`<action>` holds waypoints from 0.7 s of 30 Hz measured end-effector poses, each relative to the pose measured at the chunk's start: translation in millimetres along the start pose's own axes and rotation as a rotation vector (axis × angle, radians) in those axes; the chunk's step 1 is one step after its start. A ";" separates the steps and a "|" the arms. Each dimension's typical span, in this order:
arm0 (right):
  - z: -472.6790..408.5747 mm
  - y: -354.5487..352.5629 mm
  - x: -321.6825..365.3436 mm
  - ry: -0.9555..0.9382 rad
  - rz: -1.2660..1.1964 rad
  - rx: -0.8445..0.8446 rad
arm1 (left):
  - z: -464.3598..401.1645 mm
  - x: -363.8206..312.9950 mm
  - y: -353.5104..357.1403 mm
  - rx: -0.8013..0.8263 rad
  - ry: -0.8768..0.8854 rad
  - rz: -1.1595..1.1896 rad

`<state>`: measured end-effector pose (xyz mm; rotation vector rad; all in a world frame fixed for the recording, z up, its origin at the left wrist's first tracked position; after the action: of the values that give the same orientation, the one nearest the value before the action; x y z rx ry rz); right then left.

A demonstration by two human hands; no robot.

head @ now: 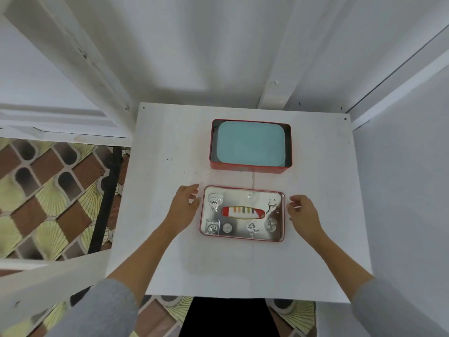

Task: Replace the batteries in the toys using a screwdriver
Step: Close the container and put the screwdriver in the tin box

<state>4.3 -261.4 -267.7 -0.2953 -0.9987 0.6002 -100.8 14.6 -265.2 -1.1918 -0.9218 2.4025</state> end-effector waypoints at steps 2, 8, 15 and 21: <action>0.9 3.7 -4.2 0.055 -0.005 0.008 | 3.0 4.5 3.9 0.030 -0.020 -0.030; 1.6 13.1 -12.2 0.151 -0.146 0.060 | 11.1 8.4 13.6 0.112 -0.005 -0.016; 15.7 -2.5 12.1 0.152 -0.376 0.114 | 25.9 -5.9 -6.1 0.169 -0.128 0.366; 25.8 -42.1 62.0 -0.027 -0.525 0.187 | 28.6 -33.9 -60.7 0.182 -0.102 0.613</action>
<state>21.2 -259.2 -190.3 0.1421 -0.9879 0.2147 -103.6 30.5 -191.8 -1.4475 -0.3737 2.9587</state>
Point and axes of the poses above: each hand's wrist, its own z-axis away from the middle knuckle, its own y-axis out of the palm, x = y × z, the point moved 1 cm from there along -z, towards the middle knuckle, and after that the axes turned 10 degrees about -z, right-handed, at the moved point
